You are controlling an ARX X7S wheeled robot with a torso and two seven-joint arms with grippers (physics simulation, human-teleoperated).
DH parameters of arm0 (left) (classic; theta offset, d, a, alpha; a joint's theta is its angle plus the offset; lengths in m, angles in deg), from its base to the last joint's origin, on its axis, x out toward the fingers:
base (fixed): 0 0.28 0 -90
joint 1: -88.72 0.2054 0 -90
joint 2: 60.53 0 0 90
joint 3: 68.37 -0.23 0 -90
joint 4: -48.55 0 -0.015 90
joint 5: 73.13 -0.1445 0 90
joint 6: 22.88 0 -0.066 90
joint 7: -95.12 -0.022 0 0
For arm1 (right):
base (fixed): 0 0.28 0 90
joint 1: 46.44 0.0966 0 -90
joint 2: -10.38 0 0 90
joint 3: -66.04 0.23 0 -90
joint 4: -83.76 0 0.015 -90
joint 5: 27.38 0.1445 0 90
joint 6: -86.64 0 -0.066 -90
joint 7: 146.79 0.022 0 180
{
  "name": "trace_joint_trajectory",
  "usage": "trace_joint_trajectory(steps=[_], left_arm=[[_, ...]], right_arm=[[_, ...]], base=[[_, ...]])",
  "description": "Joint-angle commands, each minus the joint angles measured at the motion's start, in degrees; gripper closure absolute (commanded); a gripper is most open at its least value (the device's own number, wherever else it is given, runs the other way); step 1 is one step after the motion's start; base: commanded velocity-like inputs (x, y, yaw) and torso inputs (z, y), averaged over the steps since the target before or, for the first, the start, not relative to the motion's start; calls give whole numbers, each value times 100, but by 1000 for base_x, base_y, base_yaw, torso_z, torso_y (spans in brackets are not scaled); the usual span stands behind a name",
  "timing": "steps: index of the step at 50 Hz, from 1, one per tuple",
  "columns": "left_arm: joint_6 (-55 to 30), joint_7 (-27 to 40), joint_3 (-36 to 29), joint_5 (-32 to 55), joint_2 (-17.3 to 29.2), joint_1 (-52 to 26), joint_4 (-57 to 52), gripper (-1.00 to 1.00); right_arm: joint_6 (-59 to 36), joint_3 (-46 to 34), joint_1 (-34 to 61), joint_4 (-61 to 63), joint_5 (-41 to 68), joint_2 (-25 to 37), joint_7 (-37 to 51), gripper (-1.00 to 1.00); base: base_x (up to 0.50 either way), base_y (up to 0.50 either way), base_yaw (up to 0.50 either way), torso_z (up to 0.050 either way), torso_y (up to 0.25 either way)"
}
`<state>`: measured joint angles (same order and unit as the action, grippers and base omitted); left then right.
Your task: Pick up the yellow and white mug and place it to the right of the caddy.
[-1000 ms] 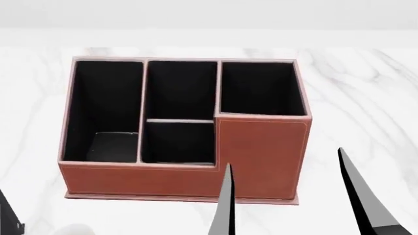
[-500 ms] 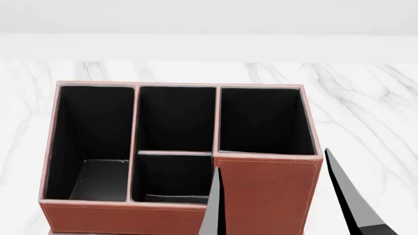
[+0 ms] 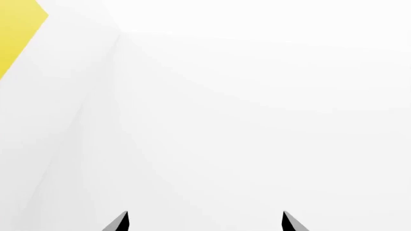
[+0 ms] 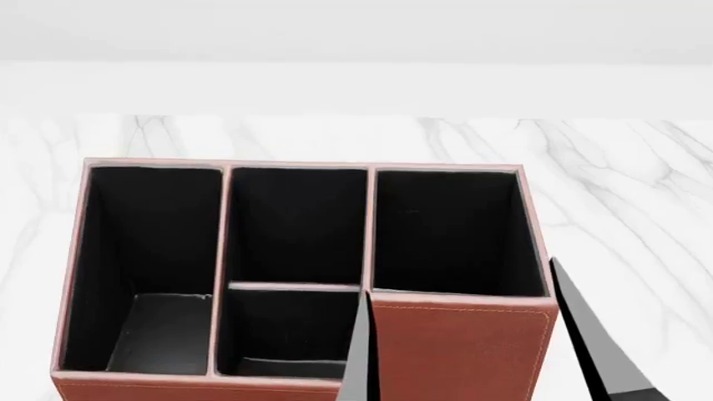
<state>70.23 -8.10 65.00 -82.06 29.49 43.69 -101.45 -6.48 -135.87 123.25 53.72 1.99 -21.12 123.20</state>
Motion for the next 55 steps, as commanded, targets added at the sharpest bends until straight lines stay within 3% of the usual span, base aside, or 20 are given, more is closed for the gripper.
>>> trace_joint_trajectory(steps=[1,5,22,33,55], left_arm=[[1,-3,-2,-7,-1,2,0,-100],[1,-5,4,1,-1,2,0,-100],[-3,-20,-8,3,-1,2,0,-100],[-15,-38,-36,16,-1,2,0,-100],[-18,-81,-16,39,-1,2,0,-100]], right_arm=[[-50,100,-138,3,-14,-46,0,-100],[-123,192,-240,3,11,-118,0,-100],[-1373,792,-1230,3,426,-1530,0,-100],[-968,-10,-1113,3,483,-2299,-1,-100],[24,-650,-1045,3,159,-2769,-3,-100]], base=[[0,0,0,0,0],[0,0,0,0,0],[0,0,0,0,0],[0,0,0,0,0],[0,0,0,0,0]])
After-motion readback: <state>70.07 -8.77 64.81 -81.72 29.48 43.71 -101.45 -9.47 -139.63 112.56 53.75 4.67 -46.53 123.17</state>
